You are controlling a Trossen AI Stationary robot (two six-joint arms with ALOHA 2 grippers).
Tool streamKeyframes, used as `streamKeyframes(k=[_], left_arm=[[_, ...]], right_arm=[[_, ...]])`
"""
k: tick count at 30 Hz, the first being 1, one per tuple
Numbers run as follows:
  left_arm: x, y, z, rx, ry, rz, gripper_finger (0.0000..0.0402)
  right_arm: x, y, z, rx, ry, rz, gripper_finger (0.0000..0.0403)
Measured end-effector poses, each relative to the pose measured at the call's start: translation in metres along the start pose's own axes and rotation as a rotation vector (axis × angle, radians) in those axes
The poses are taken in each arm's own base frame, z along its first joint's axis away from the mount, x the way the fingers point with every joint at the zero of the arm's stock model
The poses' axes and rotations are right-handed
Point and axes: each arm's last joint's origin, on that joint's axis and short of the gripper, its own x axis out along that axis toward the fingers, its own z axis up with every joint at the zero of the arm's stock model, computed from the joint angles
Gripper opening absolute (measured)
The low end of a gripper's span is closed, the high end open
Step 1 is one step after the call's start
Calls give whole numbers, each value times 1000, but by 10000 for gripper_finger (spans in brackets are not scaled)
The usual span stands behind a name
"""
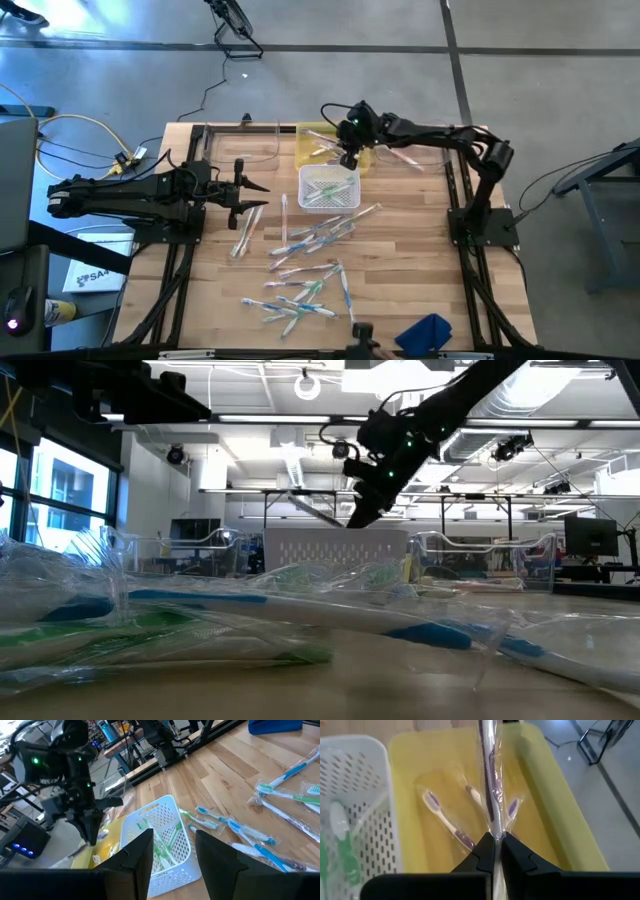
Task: Pick & Place Toothbrushes
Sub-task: Put the purple toothbrush into the yellow bin
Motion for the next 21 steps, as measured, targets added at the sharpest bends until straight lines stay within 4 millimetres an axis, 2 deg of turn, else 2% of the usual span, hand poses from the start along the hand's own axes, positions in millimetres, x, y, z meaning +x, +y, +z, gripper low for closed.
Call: streamKeyframes(k=[7, 14, 21], left_arm=[[0, 0, 0, 0, 0, -1, 141], [0, 0, 0, 0, 2, -2, 141], [0, 0, 0, 0, 2, -2, 141]], right_arm=[[15, -14, -17, 42, 59, 38, 7], [19, -26, -31, 83, 127, 44, 7], [18, -29, -32, 91, 133, 41, 7]])
